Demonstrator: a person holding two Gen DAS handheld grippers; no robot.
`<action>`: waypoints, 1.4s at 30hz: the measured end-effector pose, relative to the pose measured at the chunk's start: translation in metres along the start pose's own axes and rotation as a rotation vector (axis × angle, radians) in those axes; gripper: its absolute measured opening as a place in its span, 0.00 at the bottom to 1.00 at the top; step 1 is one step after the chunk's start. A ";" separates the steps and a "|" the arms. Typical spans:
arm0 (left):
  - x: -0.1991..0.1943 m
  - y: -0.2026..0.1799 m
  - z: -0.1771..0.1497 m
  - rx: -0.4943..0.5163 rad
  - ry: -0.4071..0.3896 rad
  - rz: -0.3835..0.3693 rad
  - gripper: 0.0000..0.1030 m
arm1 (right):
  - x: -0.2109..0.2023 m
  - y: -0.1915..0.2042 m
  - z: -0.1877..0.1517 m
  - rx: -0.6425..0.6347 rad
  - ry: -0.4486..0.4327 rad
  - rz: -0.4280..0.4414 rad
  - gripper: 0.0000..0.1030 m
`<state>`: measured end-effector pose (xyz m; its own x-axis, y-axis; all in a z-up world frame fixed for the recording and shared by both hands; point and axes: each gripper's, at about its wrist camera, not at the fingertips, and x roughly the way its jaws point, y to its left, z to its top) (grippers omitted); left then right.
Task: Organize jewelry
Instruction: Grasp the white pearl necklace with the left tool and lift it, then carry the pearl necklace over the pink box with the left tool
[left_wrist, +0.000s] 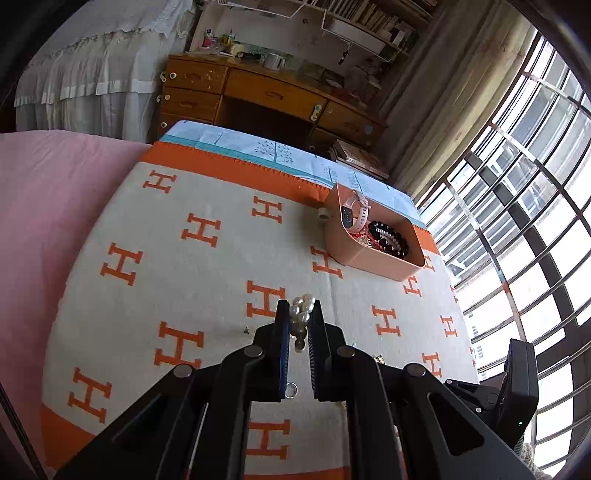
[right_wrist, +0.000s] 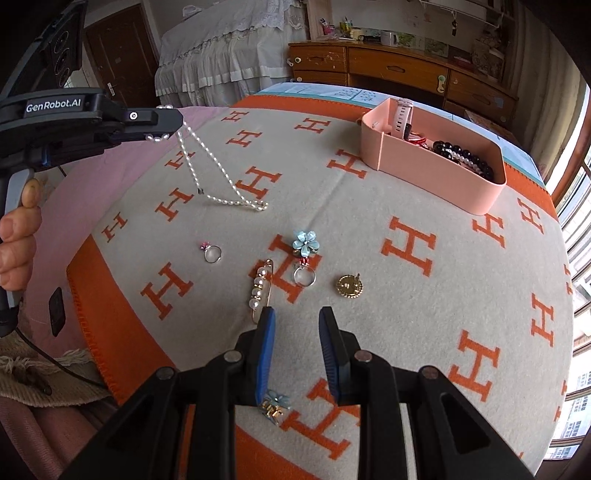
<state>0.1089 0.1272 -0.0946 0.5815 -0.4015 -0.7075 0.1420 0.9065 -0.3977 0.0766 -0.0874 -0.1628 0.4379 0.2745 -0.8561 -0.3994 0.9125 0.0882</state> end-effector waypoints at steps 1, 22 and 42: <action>-0.007 0.003 0.000 -0.005 -0.019 0.004 0.06 | 0.000 0.004 0.002 -0.012 0.000 -0.001 0.24; -0.035 0.057 -0.006 -0.062 -0.081 -0.010 0.07 | 0.036 0.048 0.016 -0.152 0.097 -0.080 0.24; -0.042 0.019 0.011 0.055 -0.084 -0.074 0.07 | -0.042 -0.016 0.051 0.126 -0.053 -0.014 0.07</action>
<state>0.0959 0.1625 -0.0661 0.6325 -0.4570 -0.6253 0.2293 0.8817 -0.4124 0.1053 -0.0987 -0.1022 0.4859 0.2739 -0.8300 -0.2896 0.9464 0.1427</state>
